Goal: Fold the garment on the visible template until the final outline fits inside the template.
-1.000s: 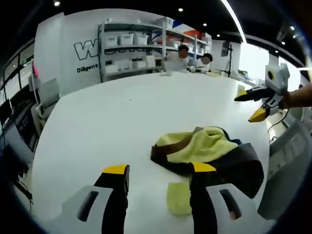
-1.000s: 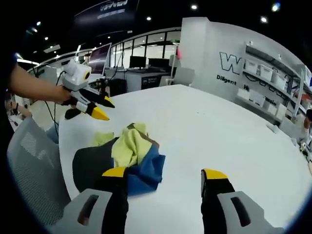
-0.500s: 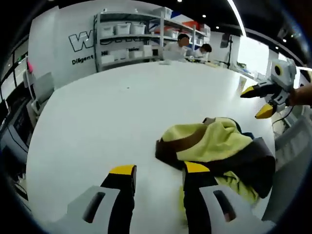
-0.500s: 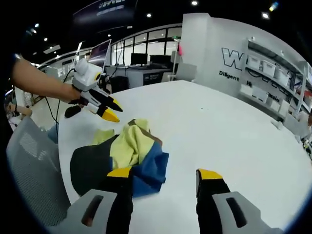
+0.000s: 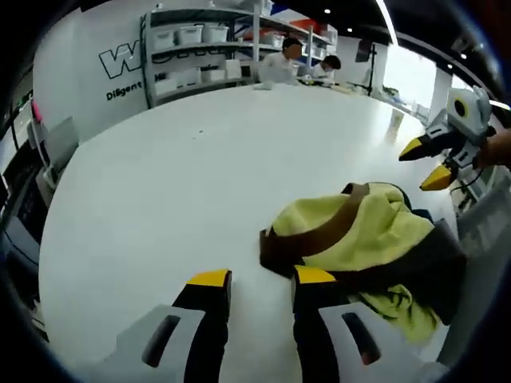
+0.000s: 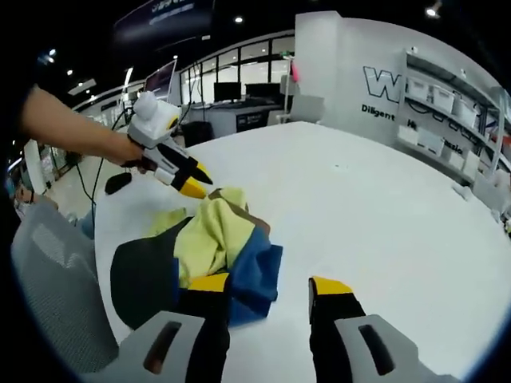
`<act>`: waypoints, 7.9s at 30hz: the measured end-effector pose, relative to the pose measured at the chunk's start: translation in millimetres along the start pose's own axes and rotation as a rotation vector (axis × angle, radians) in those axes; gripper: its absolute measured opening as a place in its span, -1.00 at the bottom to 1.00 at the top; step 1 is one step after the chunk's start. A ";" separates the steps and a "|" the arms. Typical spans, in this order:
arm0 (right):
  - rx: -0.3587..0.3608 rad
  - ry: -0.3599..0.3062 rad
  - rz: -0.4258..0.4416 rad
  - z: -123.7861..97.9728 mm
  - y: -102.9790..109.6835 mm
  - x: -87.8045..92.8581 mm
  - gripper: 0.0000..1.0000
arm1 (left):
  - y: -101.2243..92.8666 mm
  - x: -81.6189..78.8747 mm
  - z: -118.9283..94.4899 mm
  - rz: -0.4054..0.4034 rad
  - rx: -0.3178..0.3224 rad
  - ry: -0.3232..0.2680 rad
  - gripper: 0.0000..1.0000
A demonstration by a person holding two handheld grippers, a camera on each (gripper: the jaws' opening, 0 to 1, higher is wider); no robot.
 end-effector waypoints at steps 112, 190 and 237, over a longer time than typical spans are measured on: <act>-0.216 0.070 0.137 54.6 7.6 -14.3 -0.91 | -4.8 23.9 -4.6 -0.155 0.031 0.037 -0.60; -0.166 0.026 0.054 9.2 -2.7 -10.9 -1.00 | 7.9 6.1 -57.2 -0.153 -0.012 -0.065 -0.87; -0.172 0.061 0.076 19.4 -3.5 3.3 -1.00 | -15.1 -6.3 16.3 0.071 0.015 0.082 -0.54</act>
Point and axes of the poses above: the point that each gripper's makers call its tool centre point, and the gripper's own axes: z roughly forward along the fingers, y roughly to its left, x roughly out of its underside, the point moved 6 cm from there along -z, roughly backward along the fingers, and after that the axes turned 10 degrees about y, right-handed, at the moved point
